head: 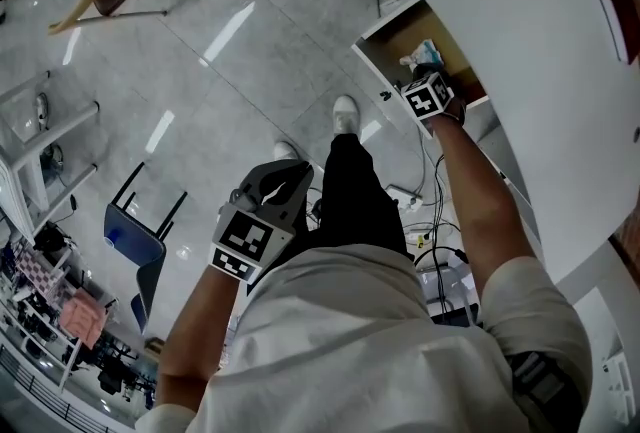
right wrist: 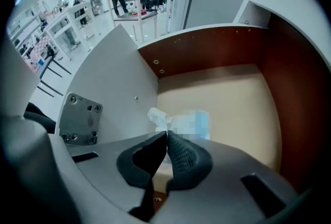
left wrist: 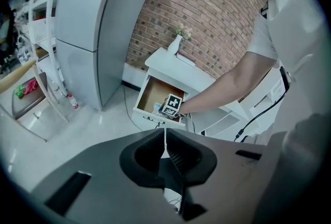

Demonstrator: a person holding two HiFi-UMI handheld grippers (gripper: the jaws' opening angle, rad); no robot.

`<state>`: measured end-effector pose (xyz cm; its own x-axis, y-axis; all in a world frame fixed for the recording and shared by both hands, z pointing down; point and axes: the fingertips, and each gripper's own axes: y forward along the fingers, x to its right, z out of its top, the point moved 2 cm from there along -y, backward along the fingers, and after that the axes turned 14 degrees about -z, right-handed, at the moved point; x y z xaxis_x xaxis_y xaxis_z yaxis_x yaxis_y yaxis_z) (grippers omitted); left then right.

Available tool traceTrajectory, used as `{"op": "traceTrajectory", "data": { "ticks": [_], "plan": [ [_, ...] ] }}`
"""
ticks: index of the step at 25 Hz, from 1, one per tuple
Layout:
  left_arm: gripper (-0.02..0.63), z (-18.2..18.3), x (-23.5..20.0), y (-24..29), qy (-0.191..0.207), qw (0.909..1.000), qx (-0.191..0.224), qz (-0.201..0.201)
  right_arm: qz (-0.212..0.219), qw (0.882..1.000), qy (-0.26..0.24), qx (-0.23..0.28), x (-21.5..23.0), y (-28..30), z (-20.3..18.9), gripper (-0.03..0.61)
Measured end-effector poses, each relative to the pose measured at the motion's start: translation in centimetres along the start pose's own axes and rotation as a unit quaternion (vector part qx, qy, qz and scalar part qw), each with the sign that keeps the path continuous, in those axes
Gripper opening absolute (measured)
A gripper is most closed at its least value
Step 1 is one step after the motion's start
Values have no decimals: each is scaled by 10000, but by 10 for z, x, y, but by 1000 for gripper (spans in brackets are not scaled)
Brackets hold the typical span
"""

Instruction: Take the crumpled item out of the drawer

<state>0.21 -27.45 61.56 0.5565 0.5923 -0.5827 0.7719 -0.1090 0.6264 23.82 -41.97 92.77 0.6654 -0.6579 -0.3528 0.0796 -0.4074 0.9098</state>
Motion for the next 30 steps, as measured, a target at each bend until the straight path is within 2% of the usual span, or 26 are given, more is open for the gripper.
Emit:
{"op": "traceTrajectory", "data": {
  "ticks": [12,22,30],
  "plan": [
    [26,-8,25,-58,241,9992,248,-199,-245,9996,104,34,4,-80,23,29],
    [26,-24,46,-137,427,9972,526,-315,-412,9986,302,159,-13,-188,42,29],
    [26,-56,85,-190,677,9941,779,-341,-469,9961,587,469,-49,-292,39,29]
  ]
}}
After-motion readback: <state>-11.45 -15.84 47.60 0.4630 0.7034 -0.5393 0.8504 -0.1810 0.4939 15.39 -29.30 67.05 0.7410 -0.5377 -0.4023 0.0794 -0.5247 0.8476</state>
